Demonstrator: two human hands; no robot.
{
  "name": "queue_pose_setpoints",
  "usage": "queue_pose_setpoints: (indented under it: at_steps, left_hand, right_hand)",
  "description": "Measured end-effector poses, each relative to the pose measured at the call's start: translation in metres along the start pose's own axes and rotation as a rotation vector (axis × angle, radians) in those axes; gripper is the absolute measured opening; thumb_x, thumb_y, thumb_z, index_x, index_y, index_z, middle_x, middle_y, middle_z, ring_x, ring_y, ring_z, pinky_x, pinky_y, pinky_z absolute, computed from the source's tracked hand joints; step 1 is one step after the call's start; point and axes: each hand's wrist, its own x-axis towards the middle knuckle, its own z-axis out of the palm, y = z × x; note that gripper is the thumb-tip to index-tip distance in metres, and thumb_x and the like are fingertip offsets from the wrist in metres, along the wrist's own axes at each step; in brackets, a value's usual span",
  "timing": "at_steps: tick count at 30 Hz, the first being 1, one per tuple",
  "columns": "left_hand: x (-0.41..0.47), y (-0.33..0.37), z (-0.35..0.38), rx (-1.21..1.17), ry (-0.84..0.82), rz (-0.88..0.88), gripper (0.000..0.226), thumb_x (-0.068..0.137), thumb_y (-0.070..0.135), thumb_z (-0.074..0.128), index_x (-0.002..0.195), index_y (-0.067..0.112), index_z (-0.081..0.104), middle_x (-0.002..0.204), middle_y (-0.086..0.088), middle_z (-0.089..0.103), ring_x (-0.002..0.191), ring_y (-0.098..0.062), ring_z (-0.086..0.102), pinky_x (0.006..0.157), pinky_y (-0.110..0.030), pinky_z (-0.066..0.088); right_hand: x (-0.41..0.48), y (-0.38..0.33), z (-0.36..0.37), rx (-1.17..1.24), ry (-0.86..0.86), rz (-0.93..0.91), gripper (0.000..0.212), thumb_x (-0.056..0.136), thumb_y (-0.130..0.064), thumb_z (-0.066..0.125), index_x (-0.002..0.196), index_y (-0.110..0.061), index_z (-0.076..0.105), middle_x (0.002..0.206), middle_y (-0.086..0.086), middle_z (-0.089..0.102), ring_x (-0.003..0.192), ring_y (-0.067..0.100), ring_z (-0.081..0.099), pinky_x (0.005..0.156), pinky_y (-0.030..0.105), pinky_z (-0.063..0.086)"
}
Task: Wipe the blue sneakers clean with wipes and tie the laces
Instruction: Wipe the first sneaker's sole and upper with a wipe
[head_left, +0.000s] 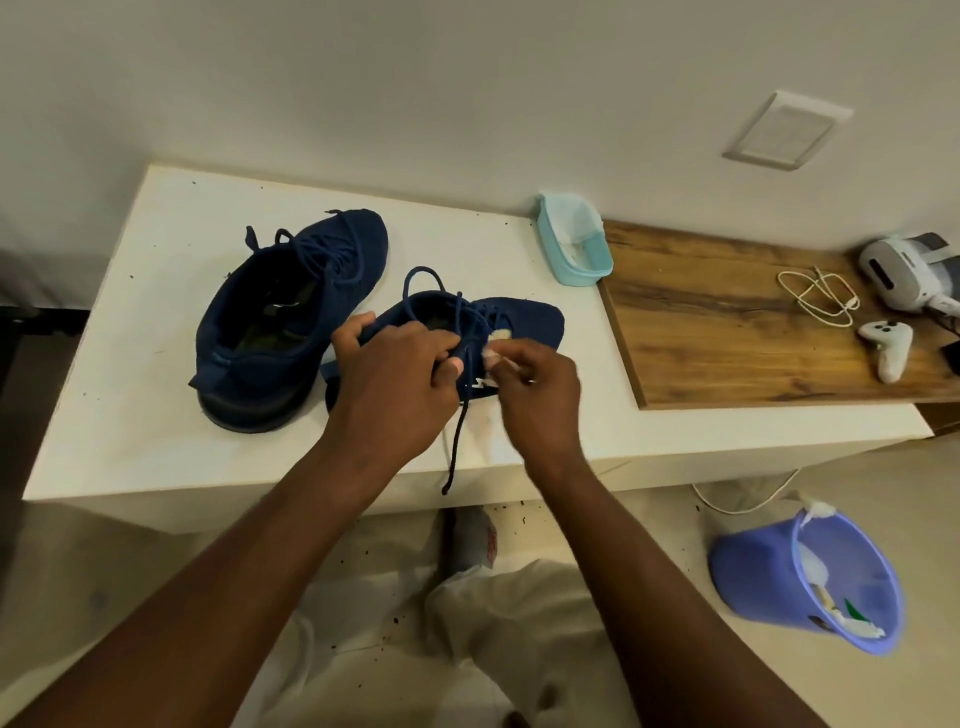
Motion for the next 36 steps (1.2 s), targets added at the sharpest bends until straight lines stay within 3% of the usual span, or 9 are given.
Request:
queue_pose_setpoints:
  at_steps: [4,10,16,19,23,29,31,34,36]
  left_hand:
    - [0.001,-0.003,0.0,-0.002,-0.004,-0.004,0.019,0.1,0.023,0.056,0.11,0.028,0.071,0.097,0.008,0.068,0.103,-0.014,0.062,0.115,-0.038,0.009]
    - [0.001,-0.001,0.001,-0.015,-0.009,0.002,0.018,0.1,0.024,0.057,0.111,0.028,0.071,0.094,0.01,0.067,0.102,-0.012,0.061,0.115,-0.037,0.007]
    - [0.001,-0.003,0.003,0.032,0.002,-0.002,0.019,0.1,0.025,0.056,0.113,0.027,0.07,0.099,0.008,0.068,0.105,-0.015,0.061,0.116,-0.039,0.01]
    - [0.0,-0.003,0.003,0.017,-0.002,0.002,0.02,0.101,0.024,0.055,0.114,0.027,0.07,0.098,0.009,0.068,0.104,-0.013,0.061,0.116,-0.039,0.008]
    - [0.001,-0.003,0.003,0.008,-0.003,-0.003,0.021,0.101,0.026,0.055,0.117,0.028,0.069,0.103,0.009,0.069,0.106,-0.012,0.061,0.117,-0.04,0.009]
    - [0.001,-0.003,0.004,0.042,0.008,-0.007,0.018,0.1,0.025,0.057,0.111,0.027,0.071,0.098,0.007,0.069,0.102,-0.014,0.062,0.116,-0.039,0.009]
    - [0.0,-0.003,0.004,0.022,0.013,-0.008,0.018,0.099,0.025,0.057,0.112,0.027,0.071,0.097,0.008,0.068,0.102,-0.013,0.062,0.117,-0.04,0.01]
    - [-0.001,-0.003,0.004,-0.03,0.025,-0.014,0.019,0.099,0.024,0.059,0.114,0.027,0.071,0.097,0.01,0.068,0.103,-0.011,0.061,0.117,-0.039,0.008]
    - [0.0,-0.004,0.004,-0.047,0.023,-0.025,0.02,0.099,0.024,0.059,0.116,0.027,0.07,0.099,0.011,0.069,0.104,-0.01,0.061,0.118,-0.038,0.008]
  right_hand:
    - [-0.017,-0.009,0.005,0.078,-0.061,-0.173,0.013,0.093,-0.009,0.068,0.102,-0.015,0.075,0.101,-0.003,0.071,0.095,0.009,0.068,0.084,0.026,0.057]
    - [0.01,0.015,-0.01,-0.134,0.056,-0.009,0.013,0.095,-0.014,0.064,0.104,-0.02,0.071,0.102,-0.006,0.069,0.092,0.005,0.063,0.086,0.039,0.056]
    - [-0.012,-0.005,0.006,-0.112,-0.049,-0.294,0.022,0.093,-0.006,0.064,0.11,-0.017,0.072,0.103,-0.005,0.066,0.094,0.004,0.061,0.08,0.014,0.049]
    - [0.016,0.012,-0.012,-0.261,0.018,-0.14,0.026,0.092,0.0,0.059,0.114,-0.008,0.069,0.103,0.0,0.063,0.094,0.012,0.058,0.074,0.004,0.039]
    - [0.021,0.018,-0.015,-0.316,0.015,-0.036,0.024,0.092,0.001,0.059,0.113,-0.003,0.069,0.1,0.002,0.058,0.1,0.025,0.059,0.08,0.021,0.04]
    - [-0.013,-0.014,0.014,-0.186,-0.042,-0.34,0.027,0.097,-0.004,0.054,0.114,-0.015,0.072,0.102,0.001,0.064,0.095,0.004,0.054,0.08,0.013,0.044]
    - [-0.005,-0.01,0.004,-0.258,-0.019,-0.382,0.022,0.096,-0.008,0.056,0.106,-0.012,0.075,0.095,0.001,0.066,0.089,0.01,0.056,0.076,0.022,0.048]
    - [0.018,0.009,-0.022,-0.312,0.023,-0.209,0.017,0.092,-0.004,0.061,0.087,-0.009,0.076,0.076,-0.01,0.061,0.073,0.001,0.058,0.069,0.029,0.05]
    - [0.024,0.02,-0.031,-0.339,0.056,-0.06,0.014,0.093,-0.003,0.063,0.091,-0.008,0.075,0.082,-0.004,0.063,0.081,0.007,0.063,0.073,0.03,0.051]
